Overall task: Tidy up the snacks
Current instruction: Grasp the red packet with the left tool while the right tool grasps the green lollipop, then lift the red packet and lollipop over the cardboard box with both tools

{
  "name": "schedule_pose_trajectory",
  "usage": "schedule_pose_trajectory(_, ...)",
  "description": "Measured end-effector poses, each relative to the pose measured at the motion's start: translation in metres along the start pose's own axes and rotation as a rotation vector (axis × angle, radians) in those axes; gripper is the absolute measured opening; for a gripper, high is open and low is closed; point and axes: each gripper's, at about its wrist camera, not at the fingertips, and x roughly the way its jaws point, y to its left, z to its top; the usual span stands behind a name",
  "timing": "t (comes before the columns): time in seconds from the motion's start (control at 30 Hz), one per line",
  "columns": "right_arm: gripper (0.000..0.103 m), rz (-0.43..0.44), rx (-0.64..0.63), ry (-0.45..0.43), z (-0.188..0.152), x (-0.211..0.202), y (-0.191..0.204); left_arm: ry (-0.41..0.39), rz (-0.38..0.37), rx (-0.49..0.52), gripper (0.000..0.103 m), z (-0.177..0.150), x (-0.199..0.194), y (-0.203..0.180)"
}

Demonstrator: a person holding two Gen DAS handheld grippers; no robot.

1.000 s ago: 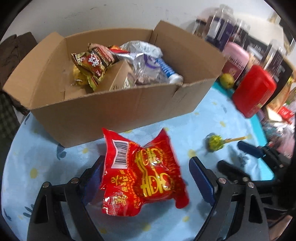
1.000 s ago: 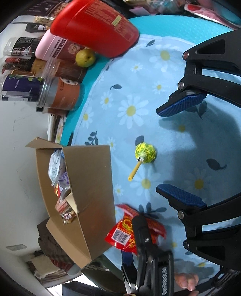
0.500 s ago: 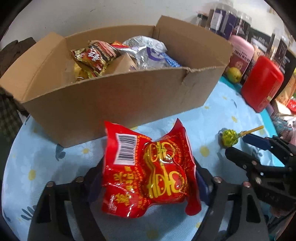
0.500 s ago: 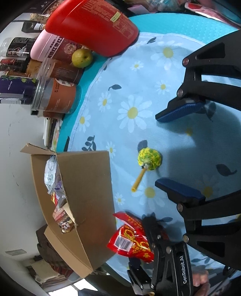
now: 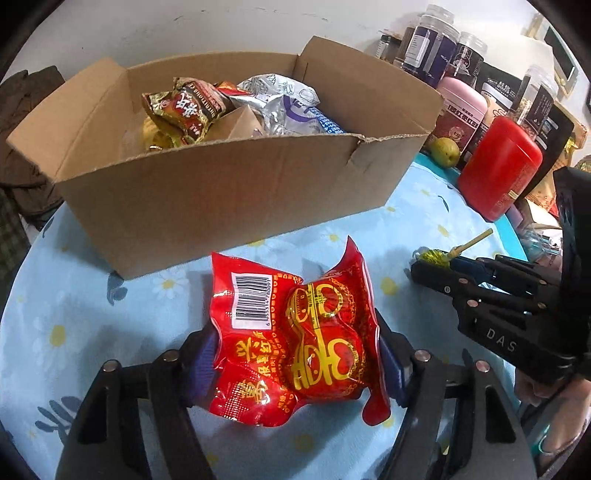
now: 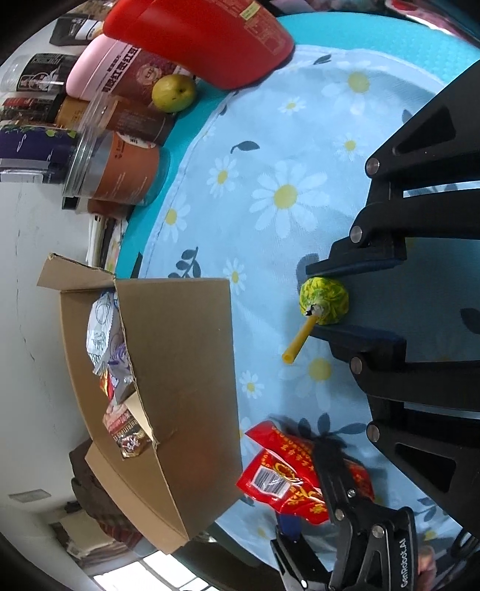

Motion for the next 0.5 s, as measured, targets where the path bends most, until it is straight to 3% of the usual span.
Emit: schedule_pose_trajectory(0.5,0.024,0.086,-0.007,0.044,-0.049,-0.035,0.028,0.037,-0.022,0.035,0.072,-0.006,-0.012,0.005)
